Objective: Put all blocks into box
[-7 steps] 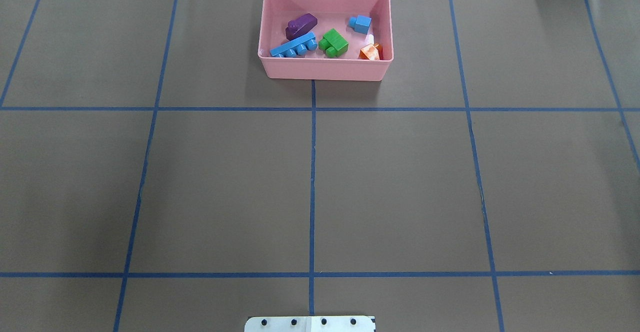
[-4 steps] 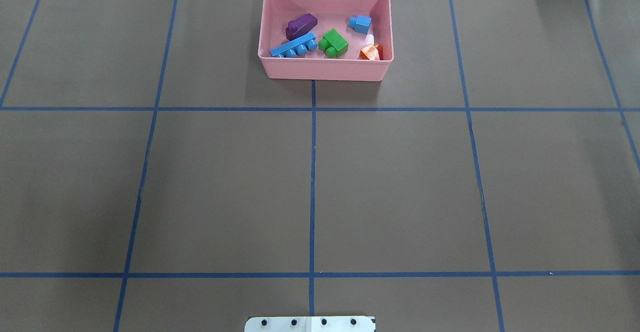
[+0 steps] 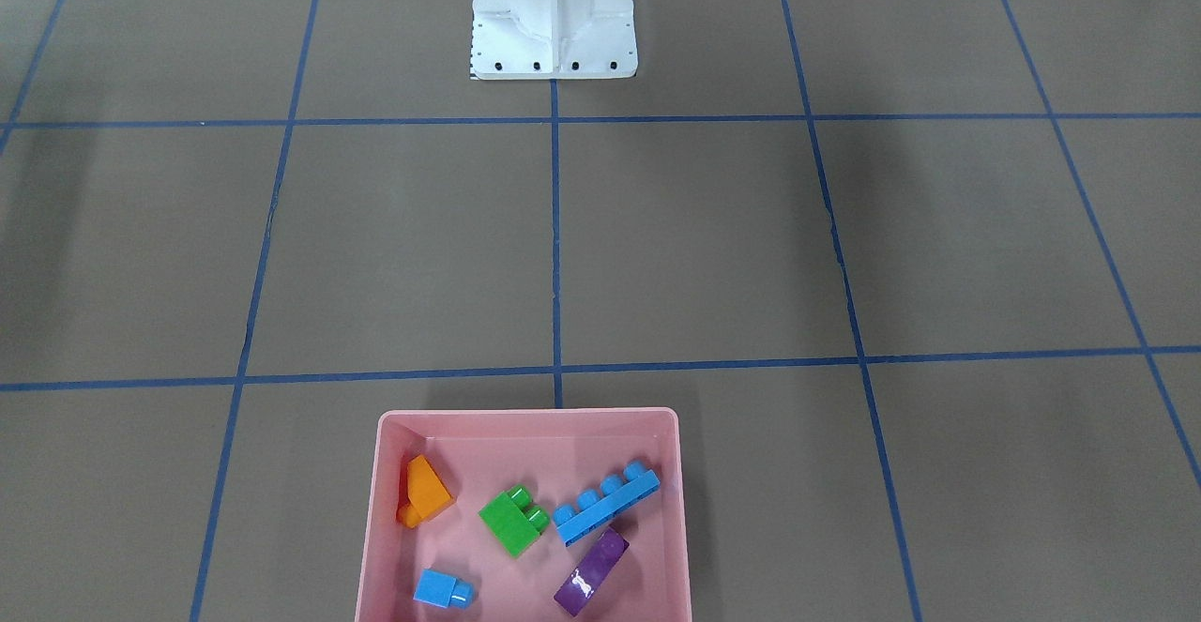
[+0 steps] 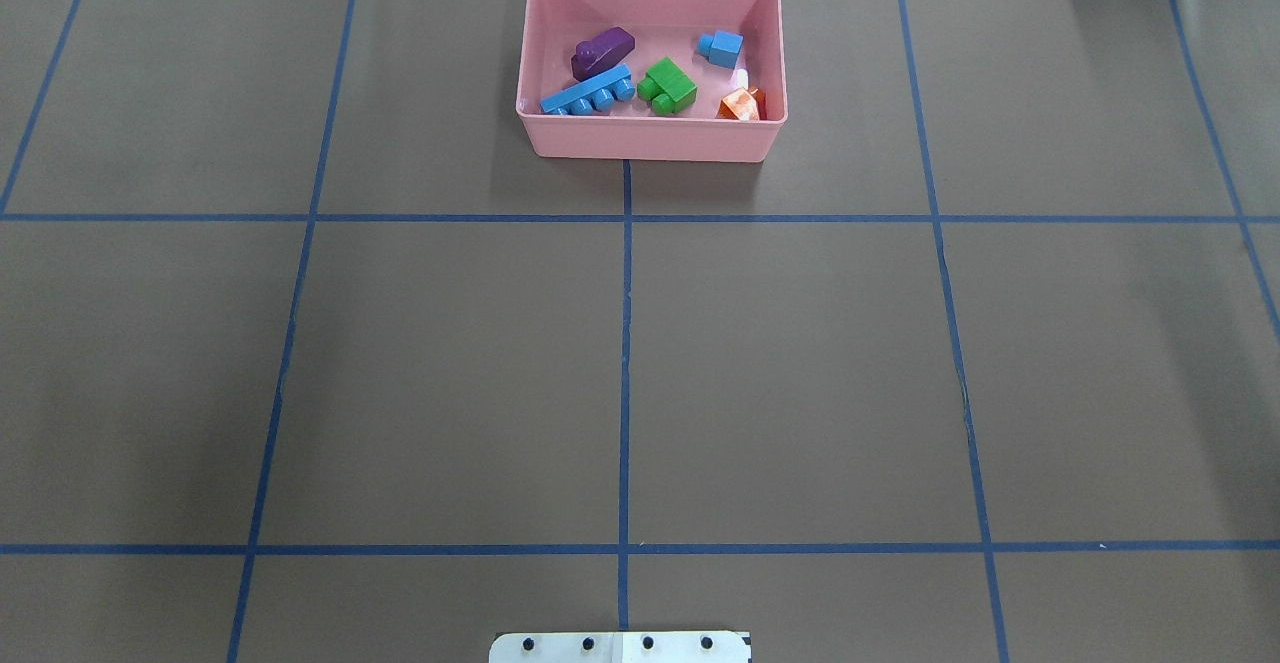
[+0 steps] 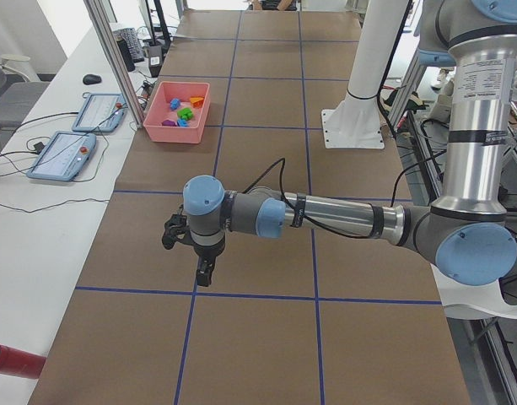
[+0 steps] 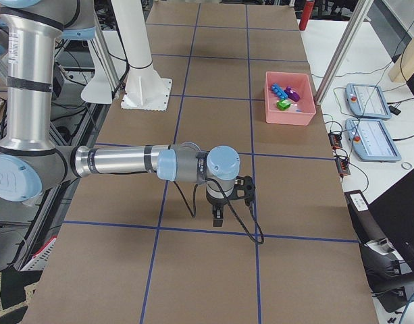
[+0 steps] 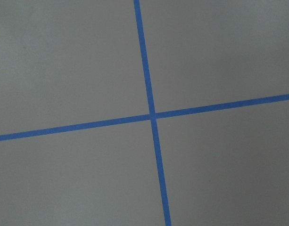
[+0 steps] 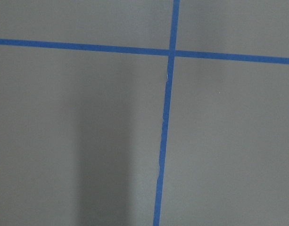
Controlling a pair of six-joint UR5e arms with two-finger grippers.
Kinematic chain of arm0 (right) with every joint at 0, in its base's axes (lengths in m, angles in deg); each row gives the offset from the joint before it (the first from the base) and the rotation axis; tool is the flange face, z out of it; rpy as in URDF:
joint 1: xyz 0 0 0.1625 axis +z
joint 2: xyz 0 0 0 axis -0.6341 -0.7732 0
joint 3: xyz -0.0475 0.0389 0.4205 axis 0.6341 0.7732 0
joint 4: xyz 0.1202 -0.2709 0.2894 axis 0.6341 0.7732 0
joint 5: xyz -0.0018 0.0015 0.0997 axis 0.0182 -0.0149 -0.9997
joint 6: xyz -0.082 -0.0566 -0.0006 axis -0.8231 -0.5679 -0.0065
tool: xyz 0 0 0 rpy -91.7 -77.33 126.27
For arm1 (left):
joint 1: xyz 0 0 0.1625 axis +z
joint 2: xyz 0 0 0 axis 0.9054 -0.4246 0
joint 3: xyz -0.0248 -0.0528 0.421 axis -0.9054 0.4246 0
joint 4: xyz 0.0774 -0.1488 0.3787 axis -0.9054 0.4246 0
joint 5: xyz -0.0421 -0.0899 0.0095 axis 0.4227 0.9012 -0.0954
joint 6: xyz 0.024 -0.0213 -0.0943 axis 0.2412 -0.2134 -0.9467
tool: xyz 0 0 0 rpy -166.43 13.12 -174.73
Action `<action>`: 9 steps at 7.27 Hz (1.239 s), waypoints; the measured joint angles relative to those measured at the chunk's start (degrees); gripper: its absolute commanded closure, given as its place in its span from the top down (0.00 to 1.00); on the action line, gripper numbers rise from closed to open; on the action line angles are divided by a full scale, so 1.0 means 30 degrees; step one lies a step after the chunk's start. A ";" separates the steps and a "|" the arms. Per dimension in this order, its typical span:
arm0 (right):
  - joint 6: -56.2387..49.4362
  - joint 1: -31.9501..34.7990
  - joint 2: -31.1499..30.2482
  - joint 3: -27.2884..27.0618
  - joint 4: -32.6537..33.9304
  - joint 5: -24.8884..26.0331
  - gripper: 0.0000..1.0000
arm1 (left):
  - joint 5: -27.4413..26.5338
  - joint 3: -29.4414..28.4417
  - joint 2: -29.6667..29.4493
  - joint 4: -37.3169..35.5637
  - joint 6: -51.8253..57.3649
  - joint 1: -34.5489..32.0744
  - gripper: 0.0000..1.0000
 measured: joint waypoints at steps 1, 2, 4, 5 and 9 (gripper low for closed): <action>-0.0268 0.0105 0.0007 0.0071 -0.0018 0.0017 1.00 | 0.0000 -0.0008 -0.0014 0.0000 0.0000 0.0000 1.00; -0.0359 0.0154 0.0014 0.0097 -0.0038 0.0024 1.00 | 0.0000 -0.0012 -0.0015 0.0000 0.0000 0.0000 1.00; -0.0381 0.0174 -0.0001 0.0111 -0.0068 0.0027 1.00 | 0.0000 -0.0013 -0.0017 0.0000 -0.0019 0.0000 1.00; -0.0382 0.0178 -0.0010 0.0111 -0.0076 0.0028 1.00 | 0.0000 -0.0013 -0.0023 -0.0007 -0.0032 0.0000 1.00; -0.0324 0.0179 -0.0033 0.0087 -0.0081 0.0000 1.00 | -0.0028 -0.0014 -0.0054 -0.0029 -0.0093 0.0000 1.00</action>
